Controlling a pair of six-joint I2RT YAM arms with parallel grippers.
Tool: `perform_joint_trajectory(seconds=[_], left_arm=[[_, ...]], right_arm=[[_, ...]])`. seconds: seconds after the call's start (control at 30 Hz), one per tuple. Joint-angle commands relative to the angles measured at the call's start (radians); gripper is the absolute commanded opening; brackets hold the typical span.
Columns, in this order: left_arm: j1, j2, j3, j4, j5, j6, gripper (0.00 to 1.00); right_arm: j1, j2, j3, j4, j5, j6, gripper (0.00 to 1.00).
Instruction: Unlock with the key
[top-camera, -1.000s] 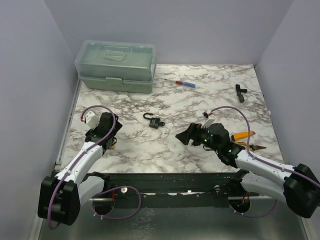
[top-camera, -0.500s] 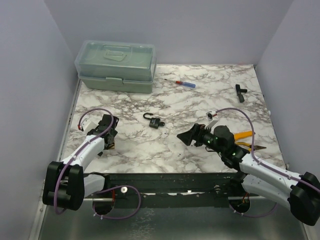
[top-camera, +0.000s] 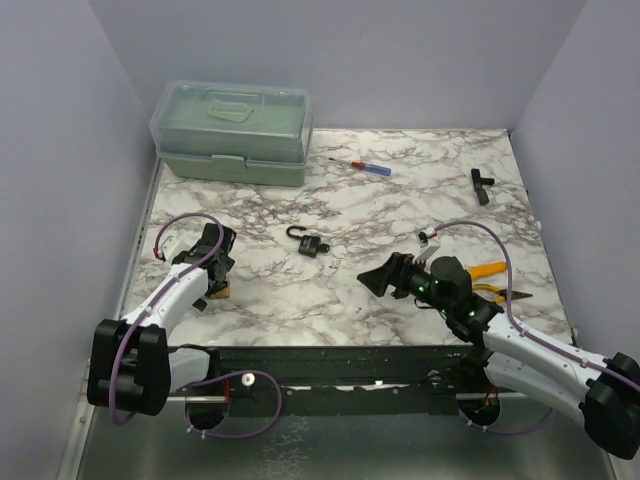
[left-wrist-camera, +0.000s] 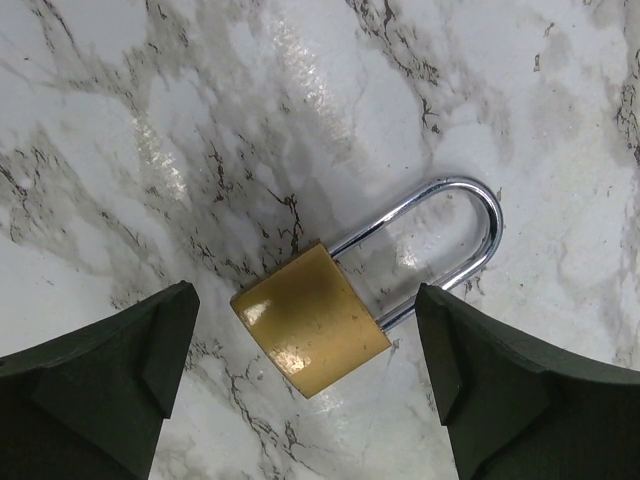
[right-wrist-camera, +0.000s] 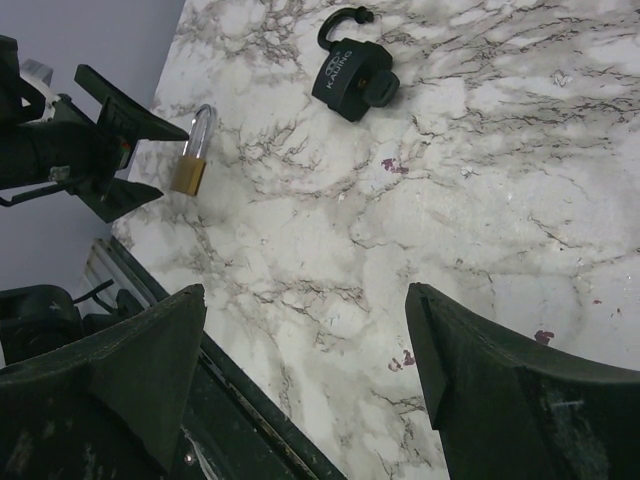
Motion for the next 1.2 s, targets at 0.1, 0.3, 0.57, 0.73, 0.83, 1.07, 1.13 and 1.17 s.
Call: perform_joint_trajectory(seconds=[0.1,0.3,0.57,0.73,0.83,1.07,1.13,1.17], left_arm=[[0.007,0.052,0.032,-0.045,0.082,-0.035,0.96],[0.009,0.095,0.007,-0.035,0.124,-0.079,0.91],[0.014,0.090,-0.002,0.011,0.107,-0.059,0.67],[0.014,0.068,-0.020,0.059,0.161,-0.038,0.33],[0.012,0.053,-0.050,0.126,0.273,-0.047,0.13],[-0.107,0.064,-0.073,0.229,0.471,-0.182,0.03],[-0.190,0.071,-0.061,0.232,0.459,-0.250,0.03],[-0.229,0.079,-0.056,0.236,0.455,-0.282,0.03]], right_arm=[[-0.008,-0.030,-0.011,-0.033,0.030,-0.003,0.88],[-0.008,-0.056,-0.010,-0.070,0.040,-0.011,0.88],[-0.008,-0.085,-0.011,-0.090,0.051,-0.020,0.88],[-0.008,-0.093,-0.013,-0.091,0.056,-0.024,0.88],[-0.008,-0.098,-0.006,-0.101,0.066,-0.036,0.88],[-0.008,-0.183,0.037,-0.236,0.244,-0.062,0.90],[-0.008,-0.218,0.044,-0.285,0.306,-0.052,0.92],[-0.008,-0.234,0.045,-0.311,0.336,-0.047,0.92]])
